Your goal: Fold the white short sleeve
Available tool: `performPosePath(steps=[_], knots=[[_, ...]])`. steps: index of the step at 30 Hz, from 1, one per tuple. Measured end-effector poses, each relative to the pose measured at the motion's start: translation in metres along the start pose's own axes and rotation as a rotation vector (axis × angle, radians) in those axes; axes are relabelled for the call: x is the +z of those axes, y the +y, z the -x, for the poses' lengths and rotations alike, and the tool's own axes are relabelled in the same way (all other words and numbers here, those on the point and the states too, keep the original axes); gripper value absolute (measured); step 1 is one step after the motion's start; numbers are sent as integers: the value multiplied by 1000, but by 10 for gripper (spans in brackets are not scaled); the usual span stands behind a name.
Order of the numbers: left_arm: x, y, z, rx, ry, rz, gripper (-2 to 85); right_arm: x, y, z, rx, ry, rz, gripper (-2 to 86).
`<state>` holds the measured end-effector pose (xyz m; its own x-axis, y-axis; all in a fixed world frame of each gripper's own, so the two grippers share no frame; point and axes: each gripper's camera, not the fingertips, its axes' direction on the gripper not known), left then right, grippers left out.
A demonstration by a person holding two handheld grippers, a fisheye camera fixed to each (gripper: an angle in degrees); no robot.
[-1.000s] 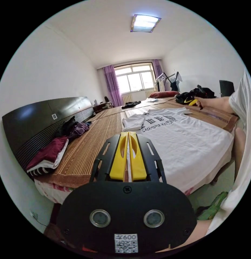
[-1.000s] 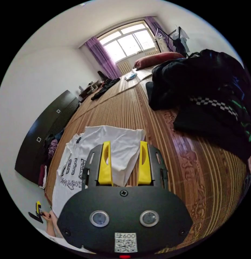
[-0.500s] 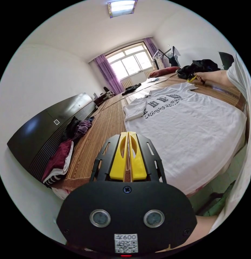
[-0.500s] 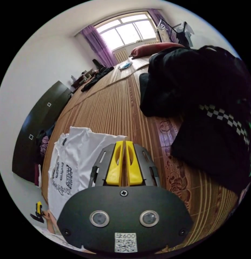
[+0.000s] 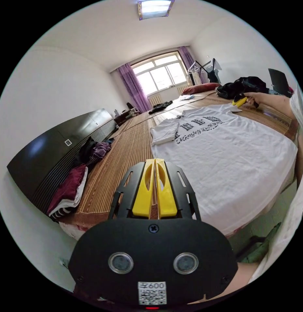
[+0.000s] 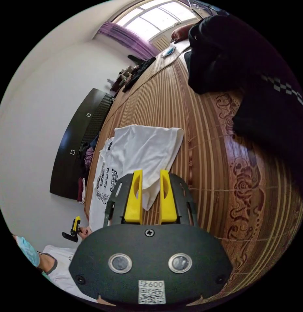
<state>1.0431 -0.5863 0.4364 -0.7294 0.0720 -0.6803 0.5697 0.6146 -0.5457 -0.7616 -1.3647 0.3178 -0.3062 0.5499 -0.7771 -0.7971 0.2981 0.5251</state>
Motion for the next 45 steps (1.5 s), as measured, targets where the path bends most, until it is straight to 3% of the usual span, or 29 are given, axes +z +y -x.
performPosePath(steps=[4, 10, 16, 19, 28, 32, 40, 45], knots=[[2, 2, 10, 53, -18, 25, 8, 3, -8, -8, 30, 17, -47, 62], [-6, 11, 54, 30, -7, 19, 8, 15, -35, -1, -32, 236, -231, 79], [-15, 20, 111, -30, 3, 3, 9, 91, -88, 9, -40, 562, -139, 21], [-17, 23, 131, -5, -1, 16, 9, 109, -96, 24, -77, 614, -97, -4], [-39, 52, 222, -61, 26, -35, 9, 130, -81, 126, -165, 286, -183, -9], [-58, 79, 280, -135, 55, -124, 9, 185, -75, 156, -151, 309, -112, -9], [-65, 140, 395, -330, 129, -235, 8, 301, -27, 113, 21, 129, -21, -8], [-58, 184, 448, -430, 120, -315, 8, 344, 13, 107, -64, 172, 42, -8]])
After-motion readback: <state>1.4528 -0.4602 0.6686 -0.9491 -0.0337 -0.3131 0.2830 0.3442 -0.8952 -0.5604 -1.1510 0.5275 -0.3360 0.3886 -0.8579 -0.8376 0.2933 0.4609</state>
